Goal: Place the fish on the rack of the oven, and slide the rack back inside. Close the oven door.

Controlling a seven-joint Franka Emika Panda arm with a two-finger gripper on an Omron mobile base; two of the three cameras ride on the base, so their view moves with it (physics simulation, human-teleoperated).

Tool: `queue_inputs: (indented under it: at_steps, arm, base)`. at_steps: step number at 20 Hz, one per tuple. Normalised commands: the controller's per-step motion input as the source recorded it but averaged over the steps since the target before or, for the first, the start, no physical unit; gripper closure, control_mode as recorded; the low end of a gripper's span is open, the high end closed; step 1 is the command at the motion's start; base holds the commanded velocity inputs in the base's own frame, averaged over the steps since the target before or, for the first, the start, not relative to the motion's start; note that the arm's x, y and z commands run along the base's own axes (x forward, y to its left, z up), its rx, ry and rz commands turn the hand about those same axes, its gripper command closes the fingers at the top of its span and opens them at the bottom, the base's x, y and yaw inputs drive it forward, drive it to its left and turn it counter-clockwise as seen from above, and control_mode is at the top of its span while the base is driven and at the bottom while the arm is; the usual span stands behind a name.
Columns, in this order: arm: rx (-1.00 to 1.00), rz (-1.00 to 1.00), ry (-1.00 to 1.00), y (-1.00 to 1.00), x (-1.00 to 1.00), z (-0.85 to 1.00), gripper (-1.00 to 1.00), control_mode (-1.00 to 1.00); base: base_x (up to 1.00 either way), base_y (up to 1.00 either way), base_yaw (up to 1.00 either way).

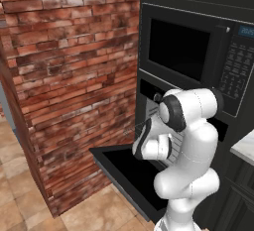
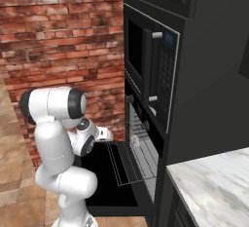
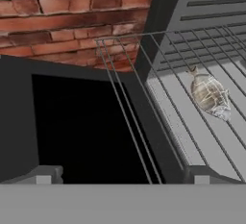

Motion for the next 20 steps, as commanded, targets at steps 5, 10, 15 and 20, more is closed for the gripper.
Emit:
queue_inputs:
  at_steps: [5, 10, 15, 20]
  arm:
    - [-0.04, 0.0, 0.1, 0.78, 0.07, 0.09, -1.0, -1.0]
    - [-0.06, 0.0, 0.23, 0.48, 0.27, -0.09, -1.0, -1.0]
    - [-0.04, 0.0, 0.28, 0.19, 0.53, -0.18, -1.0, -1.0]
    - [-0.03, 0.0, 0.25, 0.06, 0.6, -0.22, -1.0, -1.0]
  base:
    - [0.0, 0.0, 0.0]
    - [0.0, 0.0, 0.0]
    - [0.0, 0.0, 0.0]
    - [0.0, 0.0, 0.0]
